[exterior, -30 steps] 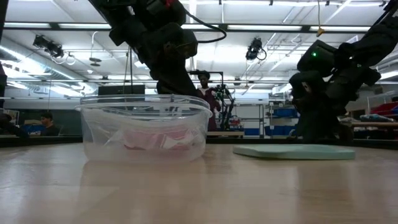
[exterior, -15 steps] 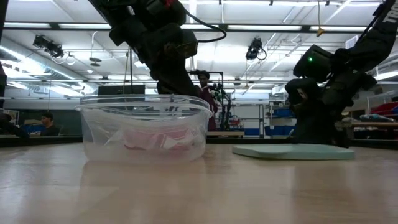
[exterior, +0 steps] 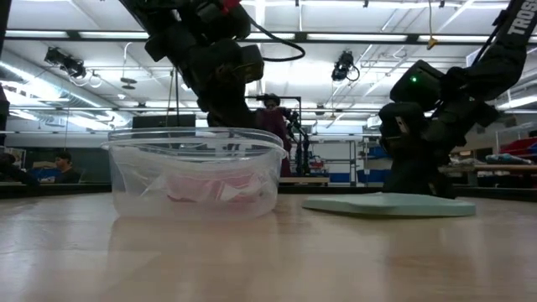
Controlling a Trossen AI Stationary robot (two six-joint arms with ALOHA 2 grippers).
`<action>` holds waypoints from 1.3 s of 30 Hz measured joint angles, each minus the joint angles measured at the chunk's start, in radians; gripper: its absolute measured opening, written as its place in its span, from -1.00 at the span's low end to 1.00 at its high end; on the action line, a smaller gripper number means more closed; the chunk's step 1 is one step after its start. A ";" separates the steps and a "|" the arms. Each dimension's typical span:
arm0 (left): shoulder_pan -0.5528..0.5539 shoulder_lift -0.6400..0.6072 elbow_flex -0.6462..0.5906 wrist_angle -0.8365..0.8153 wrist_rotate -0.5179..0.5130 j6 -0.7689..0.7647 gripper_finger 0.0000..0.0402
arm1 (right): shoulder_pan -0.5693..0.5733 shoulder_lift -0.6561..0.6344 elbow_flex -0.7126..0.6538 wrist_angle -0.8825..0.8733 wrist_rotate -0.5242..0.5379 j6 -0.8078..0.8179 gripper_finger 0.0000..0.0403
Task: Roll bandage
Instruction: Close the transparent tupperware
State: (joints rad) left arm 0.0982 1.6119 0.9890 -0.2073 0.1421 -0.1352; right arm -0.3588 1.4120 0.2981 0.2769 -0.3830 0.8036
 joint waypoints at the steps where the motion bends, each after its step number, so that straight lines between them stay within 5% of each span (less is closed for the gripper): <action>1: 0.000 0.000 0.000 -0.003 0.000 0.000 -0.62 | 0.000 0.000 0.000 0.003 -0.007 -0.014 -0.95; 16: 0.000 0.000 0.000 0.007 -0.003 -0.014 -0.62 | 0.000 -0.144 -0.008 0.039 -0.145 -0.012 -1.00; 27: -0.002 0.000 0.000 0.244 0.042 -0.007 -0.61 | 0.041 -0.336 0.060 0.048 -0.135 -0.039 -1.00; 39: 0.012 0.054 0.005 0.322 0.048 -0.027 0.04 | 0.076 -0.318 0.243 -0.127 -0.122 -0.210 -1.00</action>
State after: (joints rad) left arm 0.1101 1.6663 0.9939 0.1149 0.1900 -0.1625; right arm -0.2823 1.0936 0.5416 0.1499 -0.5051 0.5931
